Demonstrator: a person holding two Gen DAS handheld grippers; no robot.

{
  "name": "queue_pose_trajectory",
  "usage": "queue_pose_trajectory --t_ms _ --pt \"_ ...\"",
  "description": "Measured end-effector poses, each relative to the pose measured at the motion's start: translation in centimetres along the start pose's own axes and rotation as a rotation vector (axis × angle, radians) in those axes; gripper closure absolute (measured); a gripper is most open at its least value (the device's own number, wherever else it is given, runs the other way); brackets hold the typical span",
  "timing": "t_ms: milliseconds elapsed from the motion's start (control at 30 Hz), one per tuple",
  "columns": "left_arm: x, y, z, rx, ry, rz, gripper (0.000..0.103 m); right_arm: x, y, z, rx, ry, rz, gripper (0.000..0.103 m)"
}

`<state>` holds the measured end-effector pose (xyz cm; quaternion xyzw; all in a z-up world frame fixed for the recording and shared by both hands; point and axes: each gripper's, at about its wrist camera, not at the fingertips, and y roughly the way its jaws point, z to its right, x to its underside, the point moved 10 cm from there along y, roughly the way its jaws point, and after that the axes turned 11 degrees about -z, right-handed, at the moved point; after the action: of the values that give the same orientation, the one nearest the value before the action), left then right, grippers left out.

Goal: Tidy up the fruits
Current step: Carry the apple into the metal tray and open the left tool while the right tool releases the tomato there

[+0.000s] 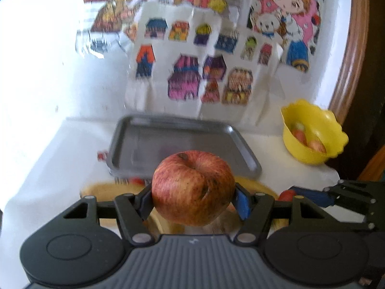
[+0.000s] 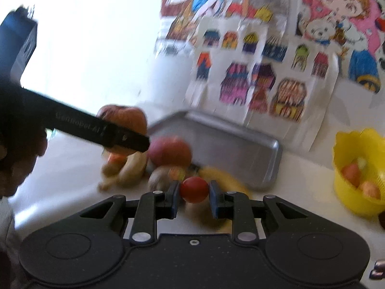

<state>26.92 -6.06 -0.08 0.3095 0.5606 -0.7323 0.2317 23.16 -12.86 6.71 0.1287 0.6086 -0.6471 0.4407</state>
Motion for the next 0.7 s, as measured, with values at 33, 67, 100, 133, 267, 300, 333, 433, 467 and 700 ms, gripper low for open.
queue_pose_trajectory --t_ms 33,67,100,133,267,300,333,433,467,700 --pt "-0.8 0.0 -0.3 -0.002 -0.006 0.015 0.033 -0.9 0.1 0.5 0.011 0.006 0.019 0.076" --pt "-1.5 0.2 -0.5 -0.001 -0.015 0.028 0.033 -1.8 0.2 1.0 0.022 0.016 0.04 0.076" --pt "-2.4 0.4 -0.9 0.003 -0.028 0.04 0.033 -2.7 0.4 1.6 0.029 0.029 0.057 0.076" --pt "-3.1 0.7 -1.3 0.003 -0.04 0.05 0.033 -3.6 0.7 2.2 0.029 0.05 0.073 0.076" --pt "-5.4 2.3 -3.1 -0.018 -0.075 0.084 0.033 -6.5 2.5 4.3 0.031 0.109 0.112 0.076" --pt "-5.9 2.8 -3.4 -0.019 -0.085 0.088 0.033 -7.0 3.2 4.8 0.035 0.118 0.11 0.076" --pt "-6.3 3.4 -3.7 -0.02 -0.091 0.091 0.033 -7.4 4.0 5.1 0.03 0.129 0.106 0.076" --pt "-7.5 5.0 -4.5 -0.025 -0.097 0.098 0.033 -8.2 6.2 6.1 0.005 0.176 0.087 0.076" --pt "-7.8 5.7 -4.7 -0.028 -0.097 0.096 0.033 -8.3 7.1 6.3 -0.001 0.187 0.077 0.076" --pt "-7.3 10.4 -6.3 -0.05 -0.114 0.028 0.033 -7.1 12.9 6.7 -0.026 0.245 -0.034 0.076"
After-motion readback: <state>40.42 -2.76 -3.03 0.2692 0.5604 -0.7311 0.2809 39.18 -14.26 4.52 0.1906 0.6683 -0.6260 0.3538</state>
